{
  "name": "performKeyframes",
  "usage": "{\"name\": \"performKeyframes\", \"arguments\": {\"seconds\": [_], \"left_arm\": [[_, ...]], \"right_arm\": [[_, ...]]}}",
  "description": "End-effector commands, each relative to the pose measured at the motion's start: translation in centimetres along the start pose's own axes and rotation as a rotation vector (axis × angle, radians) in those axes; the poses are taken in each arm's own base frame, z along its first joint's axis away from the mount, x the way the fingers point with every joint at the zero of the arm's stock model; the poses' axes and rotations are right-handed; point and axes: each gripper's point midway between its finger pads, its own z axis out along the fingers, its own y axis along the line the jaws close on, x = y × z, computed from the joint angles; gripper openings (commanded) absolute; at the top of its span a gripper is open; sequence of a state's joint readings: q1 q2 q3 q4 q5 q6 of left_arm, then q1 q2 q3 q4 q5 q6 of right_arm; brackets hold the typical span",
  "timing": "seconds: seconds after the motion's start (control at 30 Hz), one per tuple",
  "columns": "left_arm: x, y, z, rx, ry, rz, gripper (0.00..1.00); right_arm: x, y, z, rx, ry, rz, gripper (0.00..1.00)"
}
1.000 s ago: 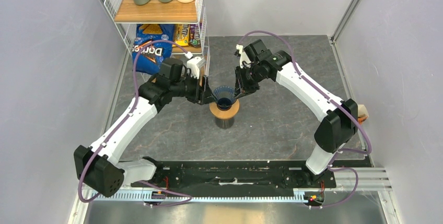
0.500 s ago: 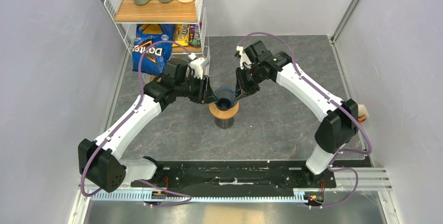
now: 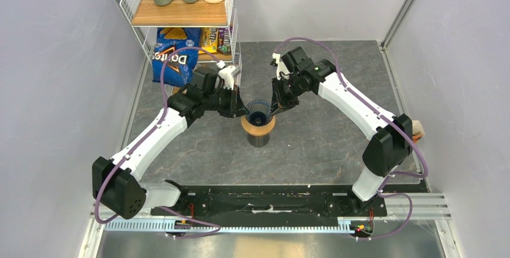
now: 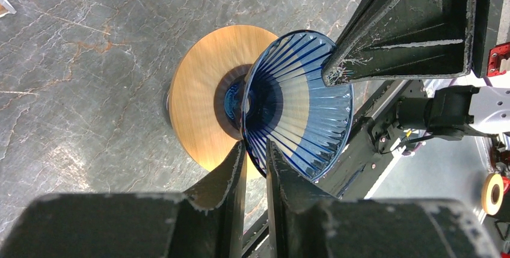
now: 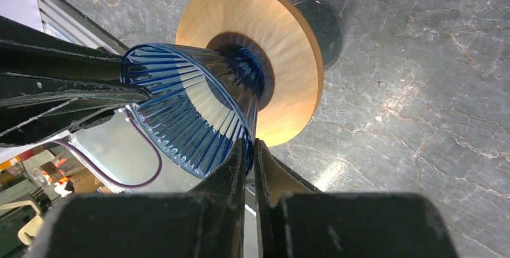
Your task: Place the coffee filter in the dripper
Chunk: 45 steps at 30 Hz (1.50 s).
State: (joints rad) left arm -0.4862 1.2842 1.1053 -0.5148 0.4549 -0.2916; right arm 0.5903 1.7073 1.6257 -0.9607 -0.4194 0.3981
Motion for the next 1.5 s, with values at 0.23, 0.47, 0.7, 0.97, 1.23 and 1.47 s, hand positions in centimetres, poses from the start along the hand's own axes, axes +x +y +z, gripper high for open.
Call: {"name": "performKeyframes", "arguments": {"seconds": [0.23, 0.47, 0.7, 0.97, 1.23, 1.47], "left_arm": [[-0.2, 0.0, 1.0, -0.004, 0.042, -0.050, 0.02], [0.2, 0.1, 1.4, -0.005, 0.088, -0.079, 0.02], [0.7, 0.4, 1.9, -0.002, 0.120, -0.102, 0.02], [1.6, 0.9, 2.5, -0.012, 0.153, -0.117, 0.02], [2.4, 1.6, 2.7, -0.025, 0.170, -0.118, 0.02], [2.9, 2.0, 2.9, -0.029, 0.173, -0.118, 0.02]], "right_arm": [[-0.2, 0.6, 0.3, -0.025, 0.044, 0.009, 0.00], [-0.3, 0.6, 0.8, -0.055, 0.086, 0.048, 0.00], [-0.6, 0.4, 1.1, -0.070, 0.114, 0.075, 0.00], [-0.7, 0.4, 1.3, -0.065, 0.125, 0.078, 0.00], [-0.6, 0.0, 1.9, -0.055, 0.136, 0.085, 0.00], [-0.6, -0.5, 2.4, -0.043, 0.146, 0.088, 0.00]]}}
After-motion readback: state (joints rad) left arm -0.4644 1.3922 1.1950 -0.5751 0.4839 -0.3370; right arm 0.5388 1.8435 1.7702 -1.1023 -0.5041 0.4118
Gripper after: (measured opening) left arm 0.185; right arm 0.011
